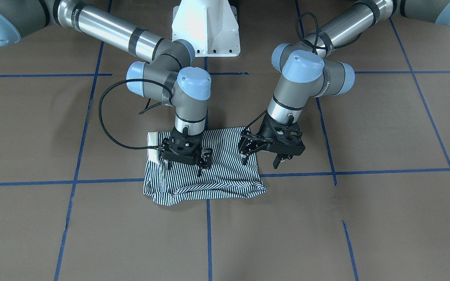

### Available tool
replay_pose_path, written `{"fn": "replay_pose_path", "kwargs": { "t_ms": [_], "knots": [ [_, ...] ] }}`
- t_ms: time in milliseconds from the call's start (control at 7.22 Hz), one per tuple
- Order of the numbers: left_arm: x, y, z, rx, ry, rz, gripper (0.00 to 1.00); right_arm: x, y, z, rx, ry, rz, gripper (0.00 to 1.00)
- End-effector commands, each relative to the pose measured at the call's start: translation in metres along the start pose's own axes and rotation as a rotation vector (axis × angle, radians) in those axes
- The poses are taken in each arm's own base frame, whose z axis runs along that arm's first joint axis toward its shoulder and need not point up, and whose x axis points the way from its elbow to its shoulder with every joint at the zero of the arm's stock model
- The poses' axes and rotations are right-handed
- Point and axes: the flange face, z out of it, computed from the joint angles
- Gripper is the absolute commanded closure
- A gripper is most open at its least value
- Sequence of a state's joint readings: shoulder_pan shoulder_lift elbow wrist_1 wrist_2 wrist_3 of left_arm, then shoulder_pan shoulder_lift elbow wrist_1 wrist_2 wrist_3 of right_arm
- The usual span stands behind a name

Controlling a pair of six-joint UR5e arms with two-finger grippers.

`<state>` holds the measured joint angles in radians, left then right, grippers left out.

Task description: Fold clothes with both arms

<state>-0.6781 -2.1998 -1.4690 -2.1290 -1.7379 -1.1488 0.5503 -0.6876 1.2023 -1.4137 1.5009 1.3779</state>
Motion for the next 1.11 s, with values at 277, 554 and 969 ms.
{"fn": "replay_pose_path", "kwargs": {
  "t_ms": [277, 554, 969],
  "knots": [
    [-0.001, 0.001, 0.001, -0.002, 0.000, -0.006, 0.00, 0.089, -0.133, 0.053, -0.051, 0.134, -0.048, 0.00],
    [-0.004, 0.005, 0.016, -0.017, -0.033, -0.010, 0.00, 0.088, -0.161, 0.009, -0.116, 0.017, -0.028, 0.00],
    [0.031, -0.019, 0.059, -0.049, -0.120, -0.056, 0.00, 0.100, -0.146, -0.040, -0.122, -0.105, -0.044, 0.00]
  ]
}}
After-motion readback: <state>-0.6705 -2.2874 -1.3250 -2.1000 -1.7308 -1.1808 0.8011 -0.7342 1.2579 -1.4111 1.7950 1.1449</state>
